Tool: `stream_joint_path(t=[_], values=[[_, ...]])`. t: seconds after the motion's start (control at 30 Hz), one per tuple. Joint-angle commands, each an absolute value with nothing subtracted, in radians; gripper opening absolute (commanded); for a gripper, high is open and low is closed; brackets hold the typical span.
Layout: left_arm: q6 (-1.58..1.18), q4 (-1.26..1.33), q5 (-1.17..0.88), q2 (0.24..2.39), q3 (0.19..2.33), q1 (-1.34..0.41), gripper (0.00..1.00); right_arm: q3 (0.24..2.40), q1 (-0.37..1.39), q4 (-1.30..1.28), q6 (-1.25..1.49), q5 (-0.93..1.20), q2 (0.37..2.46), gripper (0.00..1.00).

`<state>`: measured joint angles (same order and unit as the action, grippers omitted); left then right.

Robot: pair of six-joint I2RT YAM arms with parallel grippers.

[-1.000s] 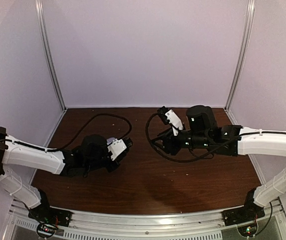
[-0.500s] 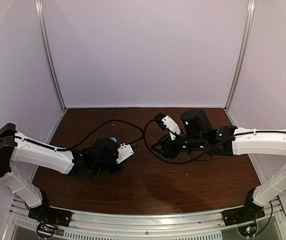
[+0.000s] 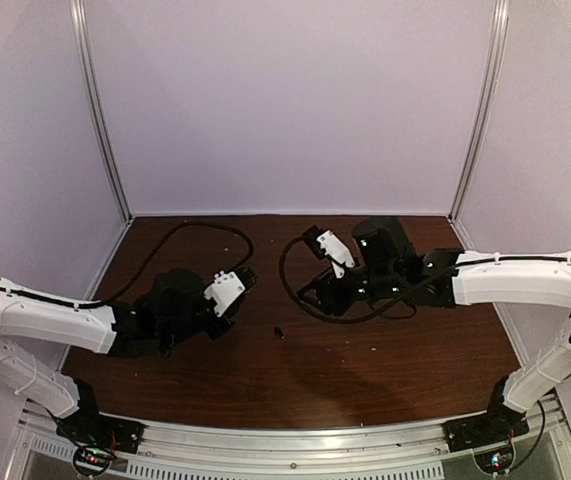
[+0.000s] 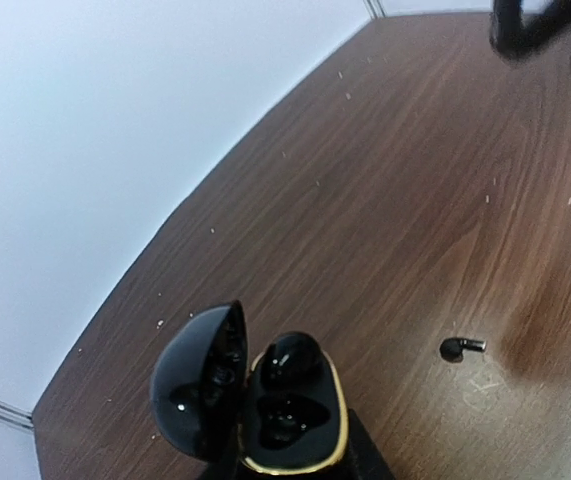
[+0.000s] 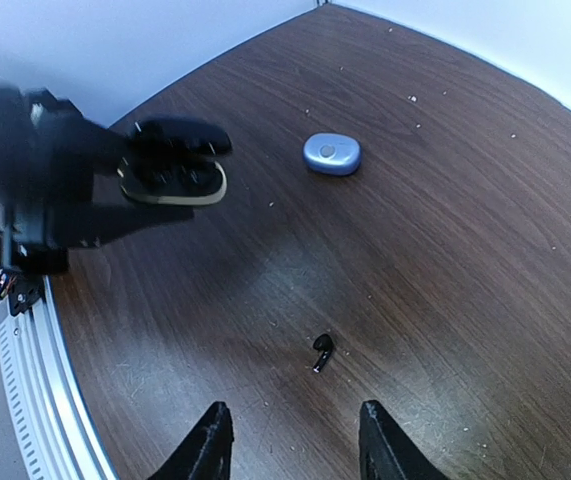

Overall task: Insert the wireless bluetooth earbuds into the charging case
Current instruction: Move the left earbud to the corner of the board.

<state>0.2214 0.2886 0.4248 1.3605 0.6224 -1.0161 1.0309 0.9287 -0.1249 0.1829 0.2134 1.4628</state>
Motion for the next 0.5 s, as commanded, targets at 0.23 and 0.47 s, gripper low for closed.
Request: stream_joint_path(t=[0.23, 0.47], values=[[0.004, 0.485, 0.220, 1.103, 0.493, -0.879, 0.00, 1.235, 0.922, -0.193, 0.134, 0.341, 1.781, 0.44], [-0.020, 0.492, 0.221, 1.066, 0.477, -0.873, 0.00, 1.477, 0.924, -0.473, 0.110, 0.309, 1.994, 0.45]])
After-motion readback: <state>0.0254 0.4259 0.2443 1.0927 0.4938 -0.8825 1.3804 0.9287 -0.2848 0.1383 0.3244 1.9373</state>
